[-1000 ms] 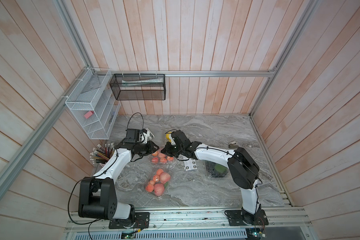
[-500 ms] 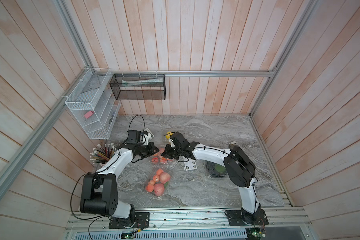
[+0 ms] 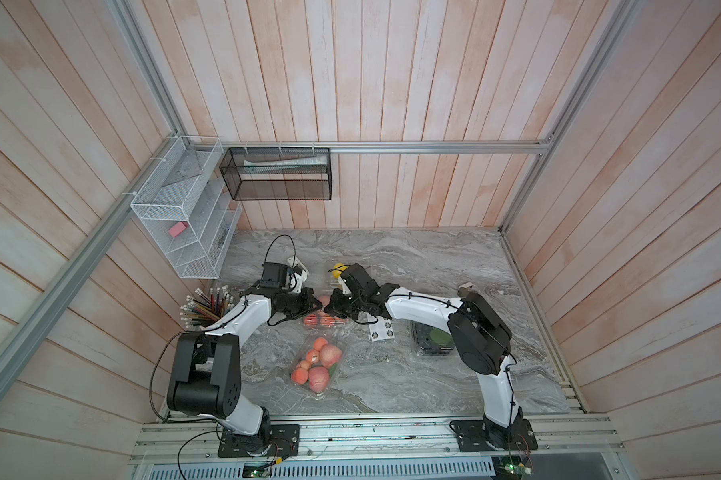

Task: Label fruit boxes
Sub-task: Stick the label on the fruit box.

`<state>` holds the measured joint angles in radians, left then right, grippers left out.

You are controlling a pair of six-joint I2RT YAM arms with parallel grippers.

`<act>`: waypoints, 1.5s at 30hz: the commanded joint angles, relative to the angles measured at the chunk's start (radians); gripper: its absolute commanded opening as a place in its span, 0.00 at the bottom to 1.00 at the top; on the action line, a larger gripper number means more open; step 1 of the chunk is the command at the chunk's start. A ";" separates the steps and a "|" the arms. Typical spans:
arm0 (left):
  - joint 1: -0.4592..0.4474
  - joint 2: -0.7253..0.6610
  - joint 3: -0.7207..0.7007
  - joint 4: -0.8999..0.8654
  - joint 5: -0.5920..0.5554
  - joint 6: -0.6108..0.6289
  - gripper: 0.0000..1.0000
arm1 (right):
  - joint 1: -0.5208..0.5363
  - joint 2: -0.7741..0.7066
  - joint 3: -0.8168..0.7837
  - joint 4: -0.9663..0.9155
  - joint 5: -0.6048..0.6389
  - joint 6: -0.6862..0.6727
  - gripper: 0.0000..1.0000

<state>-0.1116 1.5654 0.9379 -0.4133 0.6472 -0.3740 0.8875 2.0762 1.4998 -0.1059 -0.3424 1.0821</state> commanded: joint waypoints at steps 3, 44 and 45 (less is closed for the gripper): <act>-0.008 0.039 -0.025 0.026 0.000 0.012 0.00 | -0.005 0.030 0.015 -0.014 -0.007 0.013 0.00; -0.026 0.011 -0.018 0.014 -0.025 0.039 0.00 | -0.011 0.019 0.074 -0.067 -0.012 -0.048 0.00; -0.026 0.005 -0.017 0.015 -0.018 0.036 0.00 | -0.013 0.000 0.069 -0.066 0.002 -0.060 0.00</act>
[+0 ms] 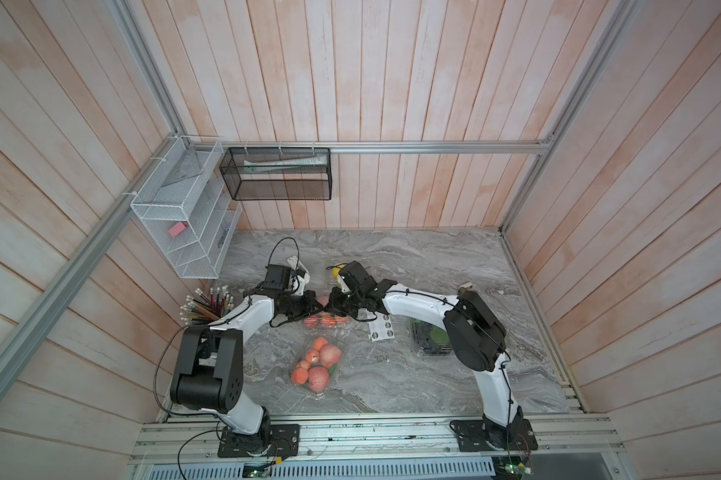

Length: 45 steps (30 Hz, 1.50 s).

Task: Label fruit boxes
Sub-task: Stick the label on the fruit box, then pick up the label sticker from the center of the board.

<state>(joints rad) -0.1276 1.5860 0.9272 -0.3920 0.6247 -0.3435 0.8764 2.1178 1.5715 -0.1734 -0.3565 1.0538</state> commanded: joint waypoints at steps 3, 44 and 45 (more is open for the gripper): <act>-0.013 -0.035 0.000 0.005 0.020 -0.005 0.00 | -0.002 -0.107 -0.027 -0.013 0.063 -0.063 0.05; -0.034 -0.118 0.043 -0.027 -0.051 -0.033 0.17 | -0.027 -0.038 -0.139 -0.580 0.530 -0.360 0.80; -0.035 -0.119 0.043 -0.026 -0.051 -0.033 0.17 | -0.027 -0.035 -0.141 -0.577 0.530 -0.360 0.80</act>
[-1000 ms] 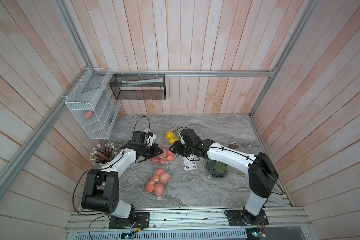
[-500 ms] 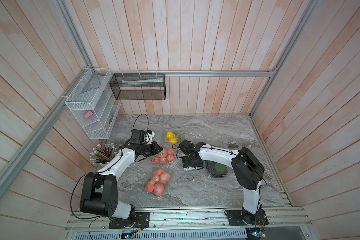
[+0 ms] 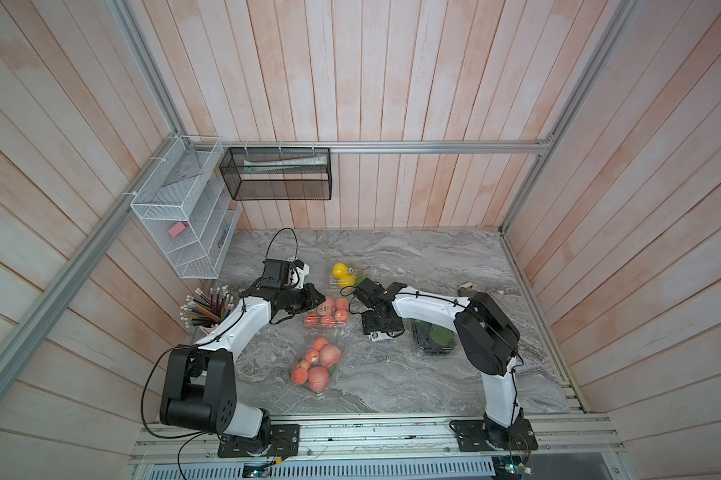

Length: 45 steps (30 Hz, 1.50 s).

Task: Label fruit boxes
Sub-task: Pick up the label sticker from the center of the board.

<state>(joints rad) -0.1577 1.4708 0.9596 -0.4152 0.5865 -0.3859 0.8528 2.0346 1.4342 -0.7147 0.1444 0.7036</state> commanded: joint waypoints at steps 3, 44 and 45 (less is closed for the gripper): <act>-0.003 -0.002 0.011 -0.001 -0.011 0.010 0.17 | -0.005 0.050 -0.028 -0.014 0.015 -0.011 0.75; -0.294 -0.160 -0.424 1.175 0.464 -0.065 0.39 | -0.134 -0.850 -0.749 1.130 -0.518 -0.062 0.23; -0.297 -0.153 -0.420 1.190 0.458 -0.072 0.39 | -0.134 -0.849 -0.749 1.143 -0.543 -0.064 0.23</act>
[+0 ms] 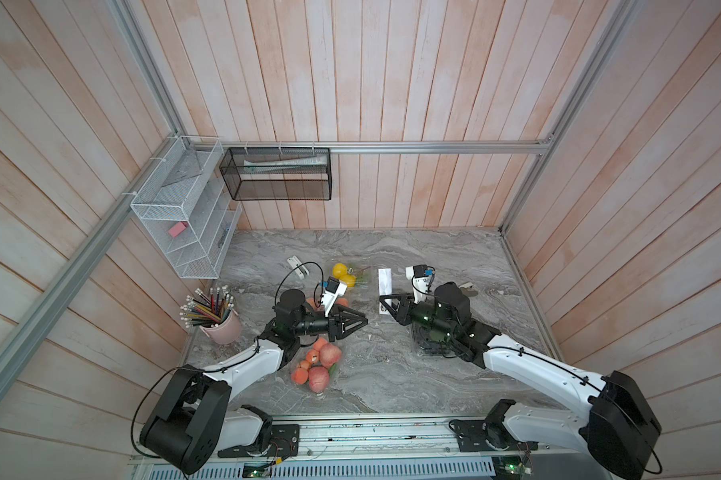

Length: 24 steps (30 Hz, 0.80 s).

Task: Label fruit boxes
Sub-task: Pick up the label sticker from the center of the board.

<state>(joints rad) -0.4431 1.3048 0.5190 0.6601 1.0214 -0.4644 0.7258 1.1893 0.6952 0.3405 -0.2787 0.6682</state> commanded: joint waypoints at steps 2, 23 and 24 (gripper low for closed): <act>-0.017 0.026 0.033 0.135 0.030 -0.003 0.39 | -0.009 0.000 -0.012 0.113 -0.151 -0.022 0.23; -0.052 0.057 0.075 0.211 0.030 -0.013 0.24 | -0.019 0.042 -0.029 0.255 -0.243 0.033 0.23; -0.052 0.055 0.075 0.209 0.019 -0.013 0.21 | -0.018 0.044 -0.029 0.257 -0.246 0.036 0.23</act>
<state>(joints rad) -0.4911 1.3540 0.5667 0.8387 1.0477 -0.4786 0.7116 1.2251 0.6708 0.5564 -0.4969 0.6891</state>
